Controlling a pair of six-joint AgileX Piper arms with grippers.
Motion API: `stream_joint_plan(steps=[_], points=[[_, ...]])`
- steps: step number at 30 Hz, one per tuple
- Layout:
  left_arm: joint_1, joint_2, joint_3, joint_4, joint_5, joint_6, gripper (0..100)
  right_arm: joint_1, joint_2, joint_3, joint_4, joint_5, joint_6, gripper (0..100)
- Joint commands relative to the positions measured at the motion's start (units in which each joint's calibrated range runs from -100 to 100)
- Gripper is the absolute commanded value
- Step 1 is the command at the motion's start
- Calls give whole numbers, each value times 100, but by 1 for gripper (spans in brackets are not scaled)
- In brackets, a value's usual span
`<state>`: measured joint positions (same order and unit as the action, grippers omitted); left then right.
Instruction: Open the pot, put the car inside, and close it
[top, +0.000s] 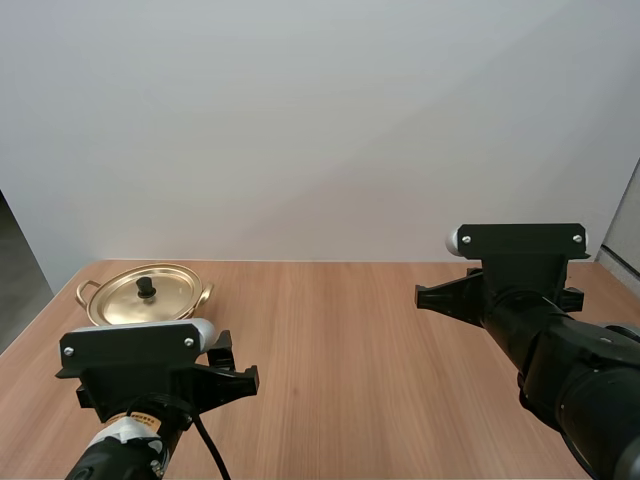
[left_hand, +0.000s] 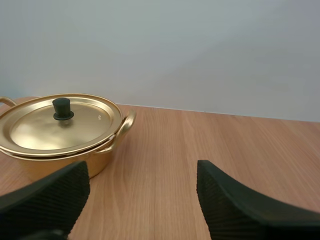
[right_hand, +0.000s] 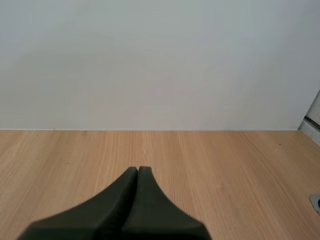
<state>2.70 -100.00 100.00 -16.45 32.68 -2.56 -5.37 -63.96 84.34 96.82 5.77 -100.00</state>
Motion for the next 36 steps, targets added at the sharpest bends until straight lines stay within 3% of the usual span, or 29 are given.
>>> stream_joint_plan(steps=[1,3,4,7,8,13,18,20,29,36], points=[[-2,0,0,38,-4,-7,100,0,2,-1,-1,2,0,0],[-2,0,0,38,-4,-38,98,0,2,-1,-1,2,0,0],[-2,0,0,38,-4,-38,82,0,2,-1,-1,2,0,0],[-2,0,0,38,-4,-38,16,0,2,-1,-1,2,0,0],[-2,0,0,38,-4,-28,0,0,2,-1,-1,2,0,0],[-22,0,0,38,-512,9,0,0,2,-1,-1,2,0,0],[-262,0,0,49,-724,9,0,0,2,-1,17,2,0,0],[-298,0,0,49,-724,9,0,0,2,-1,68,2,0,0],[-298,0,0,49,-748,9,0,0,2,125,96,-107,0,0],[-298,0,0,49,-748,9,0,0,2,456,-414,10,0,0]])
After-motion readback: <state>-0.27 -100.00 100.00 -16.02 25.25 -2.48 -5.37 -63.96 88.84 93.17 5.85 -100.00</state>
